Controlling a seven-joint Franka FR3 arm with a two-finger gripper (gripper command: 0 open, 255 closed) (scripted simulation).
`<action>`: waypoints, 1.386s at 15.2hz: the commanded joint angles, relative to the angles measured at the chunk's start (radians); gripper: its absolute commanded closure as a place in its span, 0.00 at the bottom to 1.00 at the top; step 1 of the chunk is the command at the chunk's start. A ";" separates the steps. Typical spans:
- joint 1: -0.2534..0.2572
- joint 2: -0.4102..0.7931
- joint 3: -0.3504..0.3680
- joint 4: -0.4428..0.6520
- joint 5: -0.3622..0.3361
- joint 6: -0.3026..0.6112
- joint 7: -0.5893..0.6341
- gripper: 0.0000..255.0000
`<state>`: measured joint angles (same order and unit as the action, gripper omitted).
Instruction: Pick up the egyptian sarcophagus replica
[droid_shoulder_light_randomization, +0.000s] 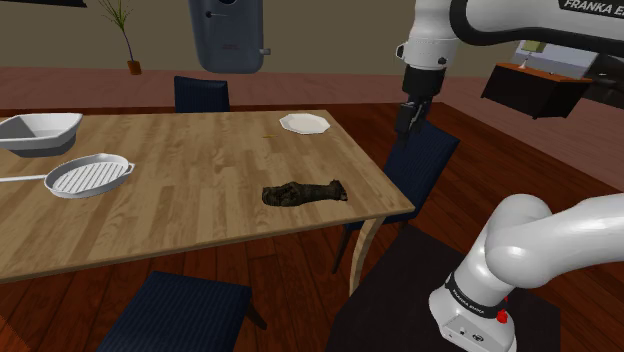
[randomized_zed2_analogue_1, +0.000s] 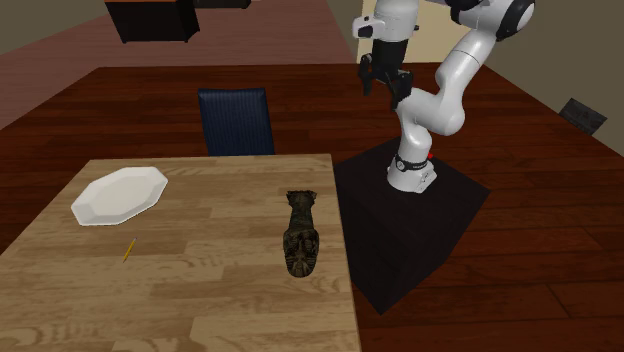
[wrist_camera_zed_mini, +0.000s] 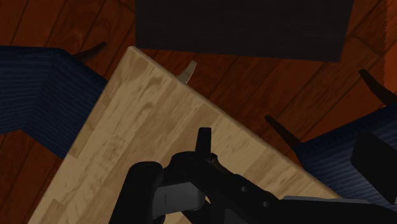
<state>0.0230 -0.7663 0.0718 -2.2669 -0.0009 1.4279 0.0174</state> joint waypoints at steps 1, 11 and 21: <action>0.000 0.000 0.000 0.000 0.000 0.000 0.000 0.00; 0.064 0.085 -0.162 -0.237 -0.081 0.422 -0.366 0.00; 0.161 0.383 -0.328 -0.283 -0.062 0.852 -0.756 0.00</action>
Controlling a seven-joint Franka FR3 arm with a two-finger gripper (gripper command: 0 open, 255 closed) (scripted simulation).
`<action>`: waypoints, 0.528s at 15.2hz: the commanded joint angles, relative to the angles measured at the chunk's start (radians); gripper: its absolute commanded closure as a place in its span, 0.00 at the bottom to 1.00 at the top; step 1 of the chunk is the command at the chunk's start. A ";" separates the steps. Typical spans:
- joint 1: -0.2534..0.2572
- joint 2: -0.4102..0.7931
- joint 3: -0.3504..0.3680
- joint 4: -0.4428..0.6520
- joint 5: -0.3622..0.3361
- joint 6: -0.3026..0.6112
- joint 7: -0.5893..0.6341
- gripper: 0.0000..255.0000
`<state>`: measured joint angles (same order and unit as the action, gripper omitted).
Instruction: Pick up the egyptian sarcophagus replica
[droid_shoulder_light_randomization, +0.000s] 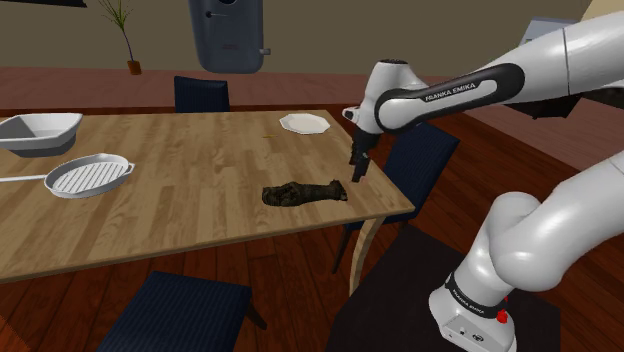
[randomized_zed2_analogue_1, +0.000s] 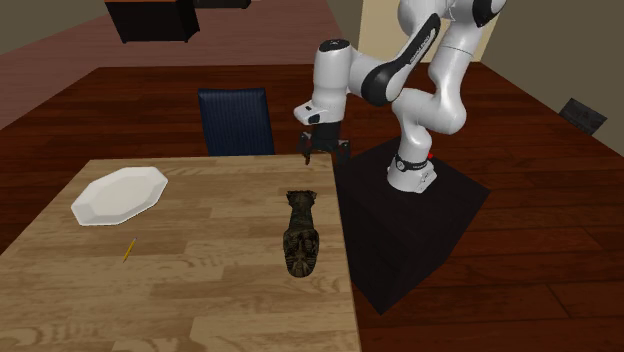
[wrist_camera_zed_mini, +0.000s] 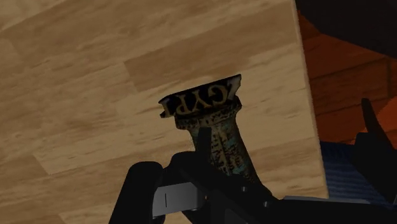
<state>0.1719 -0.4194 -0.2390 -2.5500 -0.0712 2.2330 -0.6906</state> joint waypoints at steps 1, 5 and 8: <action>0.027 0.074 -0.034 0.006 0.023 0.086 -0.093 0.00; 0.091 0.236 -0.093 0.049 0.121 0.225 -0.298 0.00; 0.134 0.365 -0.118 0.100 0.243 0.304 -0.480 0.00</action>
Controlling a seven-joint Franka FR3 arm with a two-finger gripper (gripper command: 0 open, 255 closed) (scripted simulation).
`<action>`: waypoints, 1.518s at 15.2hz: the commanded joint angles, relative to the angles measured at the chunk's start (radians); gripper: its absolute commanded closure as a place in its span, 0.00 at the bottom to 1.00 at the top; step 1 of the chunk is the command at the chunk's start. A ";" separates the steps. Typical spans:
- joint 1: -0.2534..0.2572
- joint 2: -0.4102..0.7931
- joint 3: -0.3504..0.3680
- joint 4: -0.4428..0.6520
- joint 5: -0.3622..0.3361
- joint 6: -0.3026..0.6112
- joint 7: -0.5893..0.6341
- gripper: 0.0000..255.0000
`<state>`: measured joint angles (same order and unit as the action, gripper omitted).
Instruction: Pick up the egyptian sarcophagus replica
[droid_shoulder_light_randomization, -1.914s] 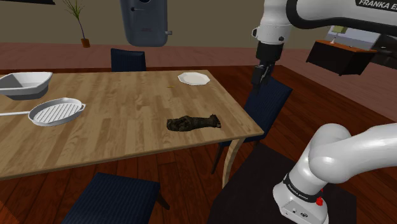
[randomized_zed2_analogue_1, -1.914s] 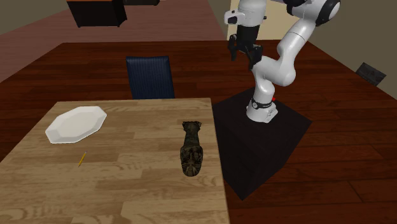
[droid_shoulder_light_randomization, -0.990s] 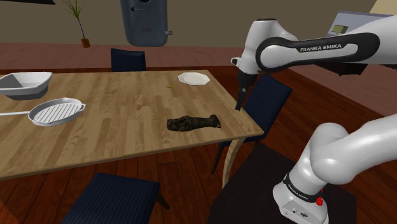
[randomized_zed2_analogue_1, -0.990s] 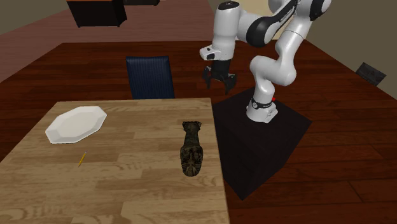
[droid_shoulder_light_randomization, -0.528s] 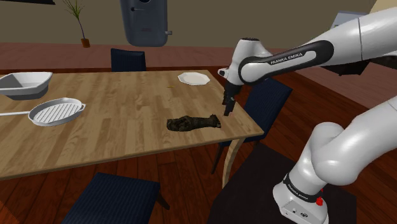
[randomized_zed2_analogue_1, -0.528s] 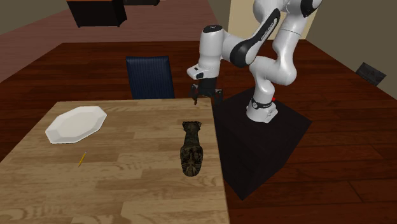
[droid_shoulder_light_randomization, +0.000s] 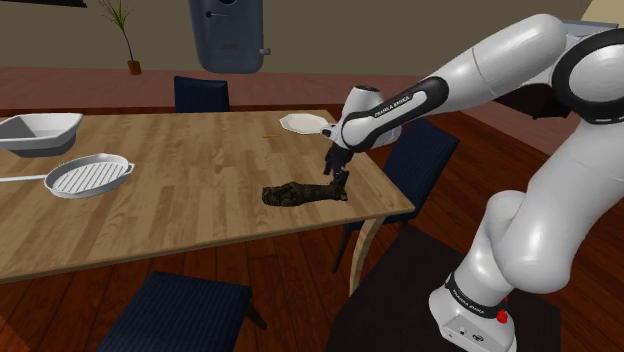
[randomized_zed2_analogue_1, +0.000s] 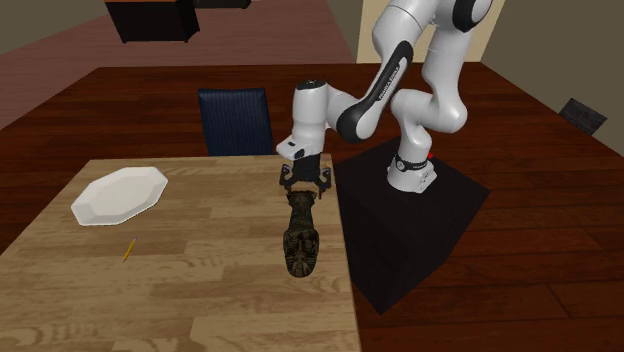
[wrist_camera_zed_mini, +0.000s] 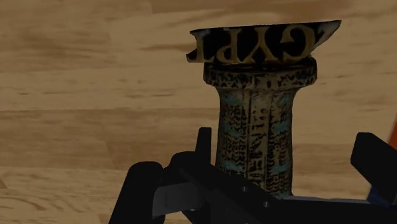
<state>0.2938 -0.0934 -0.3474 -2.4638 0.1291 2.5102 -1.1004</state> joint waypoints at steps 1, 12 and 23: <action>0.021 0.081 -0.011 0.034 0.090 0.048 -0.136 0.00; 0.019 0.173 0.005 0.017 0.191 0.143 -0.217 1.00; 0.020 0.148 -0.001 0.021 0.161 0.118 -0.194 1.00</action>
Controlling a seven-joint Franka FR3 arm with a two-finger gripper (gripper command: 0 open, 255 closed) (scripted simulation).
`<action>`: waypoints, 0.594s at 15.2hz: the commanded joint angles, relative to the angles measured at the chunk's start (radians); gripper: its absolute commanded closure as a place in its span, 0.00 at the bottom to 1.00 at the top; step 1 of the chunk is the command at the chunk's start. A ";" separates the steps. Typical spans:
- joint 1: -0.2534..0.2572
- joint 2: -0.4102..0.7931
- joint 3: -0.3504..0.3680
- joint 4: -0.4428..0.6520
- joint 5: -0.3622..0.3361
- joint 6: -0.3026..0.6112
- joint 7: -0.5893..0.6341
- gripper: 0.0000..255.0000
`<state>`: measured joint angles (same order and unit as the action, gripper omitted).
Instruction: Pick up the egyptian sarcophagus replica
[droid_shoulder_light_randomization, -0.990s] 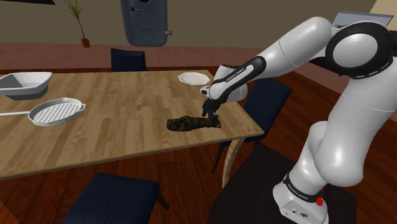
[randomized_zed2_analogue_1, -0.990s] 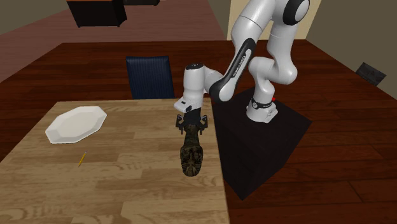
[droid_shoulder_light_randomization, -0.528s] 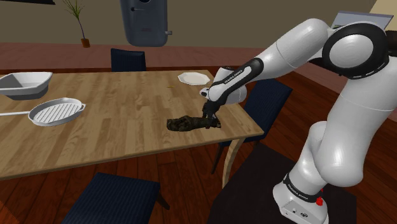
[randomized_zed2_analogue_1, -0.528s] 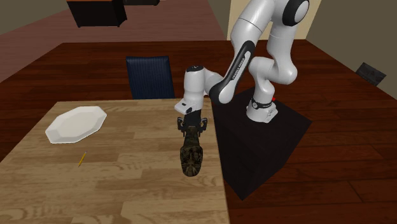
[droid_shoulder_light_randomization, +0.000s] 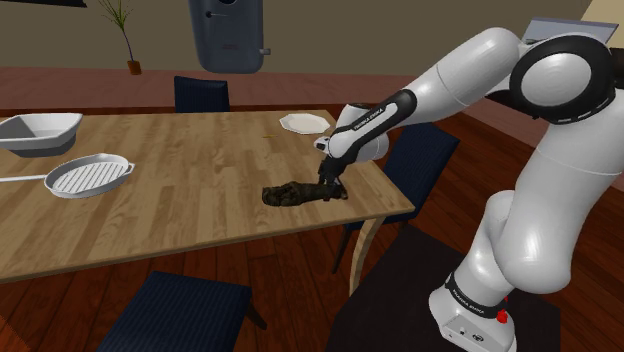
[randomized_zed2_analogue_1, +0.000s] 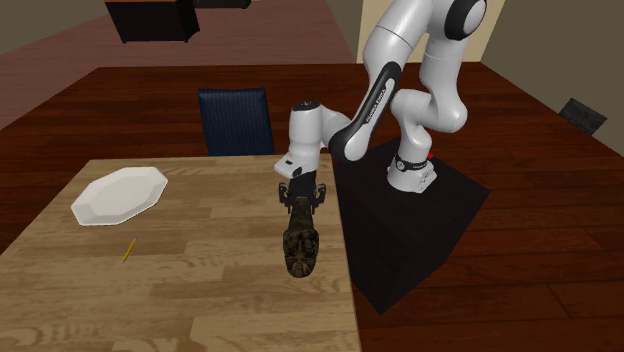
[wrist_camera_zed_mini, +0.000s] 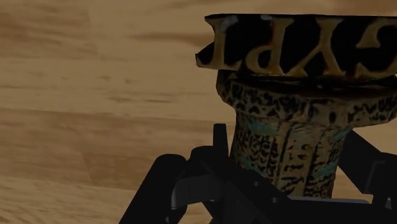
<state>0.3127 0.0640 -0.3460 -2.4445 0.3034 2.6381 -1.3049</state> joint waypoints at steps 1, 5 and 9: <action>0.001 -0.022 -0.005 0.003 -0.027 -0.023 0.022 1.00; 0.000 -0.069 -0.010 0.013 -0.077 -0.073 0.063 1.00; -0.003 -0.113 -0.010 0.027 -0.119 -0.125 0.098 1.00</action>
<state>0.3095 -0.0351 -0.3573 -2.4182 0.1968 2.5255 -1.2193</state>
